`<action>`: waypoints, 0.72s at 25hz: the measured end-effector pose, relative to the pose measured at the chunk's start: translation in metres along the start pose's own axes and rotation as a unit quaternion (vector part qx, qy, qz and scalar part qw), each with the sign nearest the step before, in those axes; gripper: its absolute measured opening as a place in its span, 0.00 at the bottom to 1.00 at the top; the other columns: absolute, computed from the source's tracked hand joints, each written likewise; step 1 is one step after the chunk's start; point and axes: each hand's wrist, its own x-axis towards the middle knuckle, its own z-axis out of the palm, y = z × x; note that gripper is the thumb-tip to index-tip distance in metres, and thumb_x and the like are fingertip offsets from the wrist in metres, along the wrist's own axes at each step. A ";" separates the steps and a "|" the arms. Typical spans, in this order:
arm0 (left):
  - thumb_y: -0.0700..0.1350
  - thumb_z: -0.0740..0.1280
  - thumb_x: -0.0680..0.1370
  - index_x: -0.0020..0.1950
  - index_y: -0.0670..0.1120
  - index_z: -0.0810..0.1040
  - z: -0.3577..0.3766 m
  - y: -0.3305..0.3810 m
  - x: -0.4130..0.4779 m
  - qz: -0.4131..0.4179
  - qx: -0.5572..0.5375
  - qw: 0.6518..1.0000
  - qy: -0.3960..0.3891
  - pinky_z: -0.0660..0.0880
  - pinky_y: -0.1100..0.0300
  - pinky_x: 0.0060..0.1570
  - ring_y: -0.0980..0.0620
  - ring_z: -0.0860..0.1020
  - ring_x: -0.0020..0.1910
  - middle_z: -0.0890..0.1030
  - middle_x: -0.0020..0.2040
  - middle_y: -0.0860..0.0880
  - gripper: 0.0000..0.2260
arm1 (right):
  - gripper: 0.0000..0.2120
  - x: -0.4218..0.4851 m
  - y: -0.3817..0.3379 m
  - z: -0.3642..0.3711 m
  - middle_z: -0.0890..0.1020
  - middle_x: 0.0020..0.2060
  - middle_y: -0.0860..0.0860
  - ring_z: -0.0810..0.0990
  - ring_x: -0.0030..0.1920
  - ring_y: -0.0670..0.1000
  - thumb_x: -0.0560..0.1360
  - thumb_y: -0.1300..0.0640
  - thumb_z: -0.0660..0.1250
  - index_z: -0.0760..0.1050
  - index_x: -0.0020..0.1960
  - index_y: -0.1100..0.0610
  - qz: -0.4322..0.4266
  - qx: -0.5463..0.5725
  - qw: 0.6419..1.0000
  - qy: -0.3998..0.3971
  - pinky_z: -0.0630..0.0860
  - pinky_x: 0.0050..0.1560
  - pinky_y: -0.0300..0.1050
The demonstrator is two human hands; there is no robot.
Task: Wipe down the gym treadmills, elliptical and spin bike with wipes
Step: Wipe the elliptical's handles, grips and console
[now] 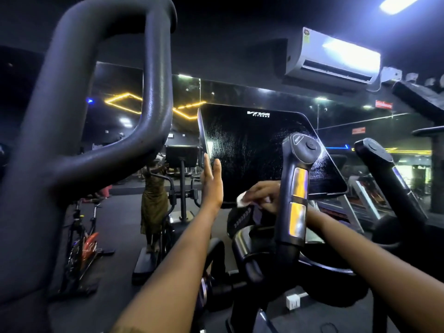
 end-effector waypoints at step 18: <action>0.46 0.61 0.81 0.73 0.43 0.65 -0.039 -0.054 -0.174 -0.004 0.199 0.978 -0.064 0.58 0.58 0.70 0.48 0.63 0.73 0.66 0.73 0.43 0.21 | 0.12 -0.137 -0.098 -0.020 0.85 0.45 0.56 0.81 0.48 0.53 0.70 0.68 0.68 0.84 0.48 0.56 0.295 -0.078 0.946 0.109 0.68 0.46 0.35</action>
